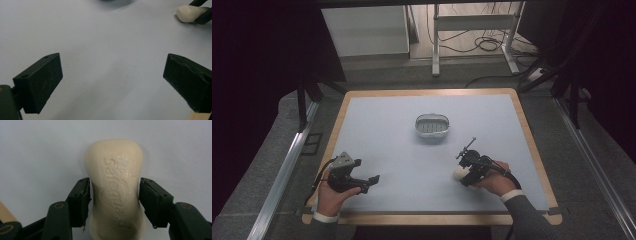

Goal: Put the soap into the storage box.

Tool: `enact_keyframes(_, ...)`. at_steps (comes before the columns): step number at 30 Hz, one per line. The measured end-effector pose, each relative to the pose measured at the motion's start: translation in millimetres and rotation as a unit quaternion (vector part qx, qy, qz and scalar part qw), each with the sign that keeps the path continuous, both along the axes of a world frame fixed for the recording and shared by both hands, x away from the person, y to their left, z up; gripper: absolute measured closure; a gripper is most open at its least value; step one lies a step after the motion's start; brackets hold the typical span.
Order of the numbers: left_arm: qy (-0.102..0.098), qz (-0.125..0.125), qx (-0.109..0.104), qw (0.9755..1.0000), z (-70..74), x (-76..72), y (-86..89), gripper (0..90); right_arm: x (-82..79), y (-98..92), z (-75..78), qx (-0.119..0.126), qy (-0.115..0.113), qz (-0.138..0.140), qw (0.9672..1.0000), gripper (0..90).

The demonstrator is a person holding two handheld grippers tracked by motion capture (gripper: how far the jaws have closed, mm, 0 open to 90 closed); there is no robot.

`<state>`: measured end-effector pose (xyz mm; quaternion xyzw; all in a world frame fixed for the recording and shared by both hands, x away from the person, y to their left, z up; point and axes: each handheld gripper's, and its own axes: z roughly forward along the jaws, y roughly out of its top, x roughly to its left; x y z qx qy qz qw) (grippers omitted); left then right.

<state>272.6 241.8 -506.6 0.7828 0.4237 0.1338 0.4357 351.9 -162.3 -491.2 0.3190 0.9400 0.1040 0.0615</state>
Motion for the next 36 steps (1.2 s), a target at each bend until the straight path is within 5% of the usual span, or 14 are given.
enact_keyframes(8, -0.001, 0.001, 0.000, 1.0000, 0.5, -0.3, 0.7, 2.9, 0.7, 3.5, 3.4, -0.012, 0.000, 0.006, 0.9999, 49.3)
enact_keyframes(22, 0.002, -0.002, 0.004, 1.0000, -1.0, 0.3, -1.4, 3.0, 11.1, 1.6, 34.5, 0.025, -0.033, 0.009, 0.9991, 49.3)
enact_keyframes(36, 0.001, 0.001, 0.003, 1.0000, 0.1, -0.1, 0.4, 3.2, 27.4, 7.9, 48.3, 0.040, -0.052, 0.015, 0.9977, 49.3)
